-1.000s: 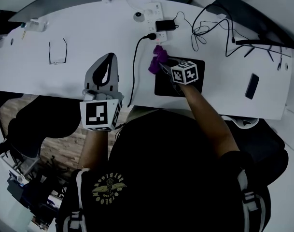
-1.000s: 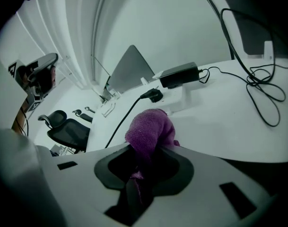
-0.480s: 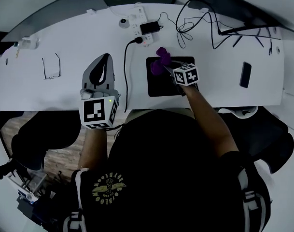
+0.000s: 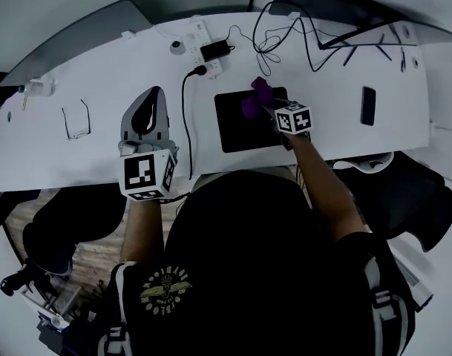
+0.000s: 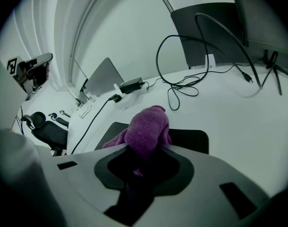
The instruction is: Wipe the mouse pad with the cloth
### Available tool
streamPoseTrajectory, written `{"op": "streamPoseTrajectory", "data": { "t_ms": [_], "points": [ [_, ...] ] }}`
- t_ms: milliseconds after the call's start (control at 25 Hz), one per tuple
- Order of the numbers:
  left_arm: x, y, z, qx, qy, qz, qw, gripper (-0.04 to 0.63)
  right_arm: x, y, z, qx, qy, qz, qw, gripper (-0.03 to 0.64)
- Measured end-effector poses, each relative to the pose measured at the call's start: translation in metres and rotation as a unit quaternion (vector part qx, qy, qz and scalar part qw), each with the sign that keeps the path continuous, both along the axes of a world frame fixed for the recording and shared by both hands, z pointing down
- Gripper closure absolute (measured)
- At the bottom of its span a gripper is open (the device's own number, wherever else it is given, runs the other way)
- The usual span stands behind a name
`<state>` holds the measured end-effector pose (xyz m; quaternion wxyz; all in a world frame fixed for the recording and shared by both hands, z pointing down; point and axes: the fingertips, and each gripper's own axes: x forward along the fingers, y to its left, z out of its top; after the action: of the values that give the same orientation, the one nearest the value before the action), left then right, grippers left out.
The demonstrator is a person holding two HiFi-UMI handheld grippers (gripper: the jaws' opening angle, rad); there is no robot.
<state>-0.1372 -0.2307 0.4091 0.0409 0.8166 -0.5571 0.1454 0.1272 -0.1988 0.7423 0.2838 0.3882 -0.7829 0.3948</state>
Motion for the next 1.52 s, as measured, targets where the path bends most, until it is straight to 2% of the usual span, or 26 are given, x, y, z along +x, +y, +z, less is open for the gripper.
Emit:
{"op": "streamPoseTrajectory", "data": {
  "t_ms": [400,480,560,720,920,1200,1320,1440,1520],
  "points": [
    [-0.001,0.008,-0.014,0.011,-0.003,0.0,0.9999,0.594,0.076,0.012,0.004,-0.02,0.037,0.072,0.997,0.526],
    [-0.007,0.011,-0.017,0.012,-0.004,-0.003,0.9999,0.593,0.084,0.016,0.003,-0.023,0.04,0.084,0.995,0.526],
    [-0.011,0.014,-0.02,0.013,-0.005,-0.004,0.9999,0.592,0.081,0.018,-0.01,-0.006,0.037,0.074,0.997,0.529],
    [-0.011,0.02,-0.023,0.014,-0.004,0.001,0.9999,0.593,0.053,0.028,-0.052,0.04,-0.002,0.032,0.999,0.529],
    [-0.008,0.027,-0.02,0.013,-0.002,0.018,0.9998,0.592,0.008,0.055,-0.09,0.046,-0.072,0.021,0.996,0.529],
    [-0.014,0.039,-0.02,0.011,-0.009,0.034,0.9993,0.594,-0.08,0.092,-0.102,0.02,-0.135,-0.049,0.989,0.529],
    [-0.023,0.046,-0.021,0.01,-0.012,0.032,0.9994,0.593,-0.11,0.102,-0.093,-0.002,-0.141,-0.079,0.987,0.529],
    [-0.033,0.052,-0.018,0.008,-0.014,0.028,0.9995,0.594,-0.132,0.104,-0.08,-0.035,-0.149,-0.085,0.985,0.529],
    [-0.038,0.056,-0.015,0.005,-0.015,0.027,0.9995,0.594,-0.138,0.108,-0.062,-0.05,-0.126,-0.097,0.986,0.529]
  ]
}}
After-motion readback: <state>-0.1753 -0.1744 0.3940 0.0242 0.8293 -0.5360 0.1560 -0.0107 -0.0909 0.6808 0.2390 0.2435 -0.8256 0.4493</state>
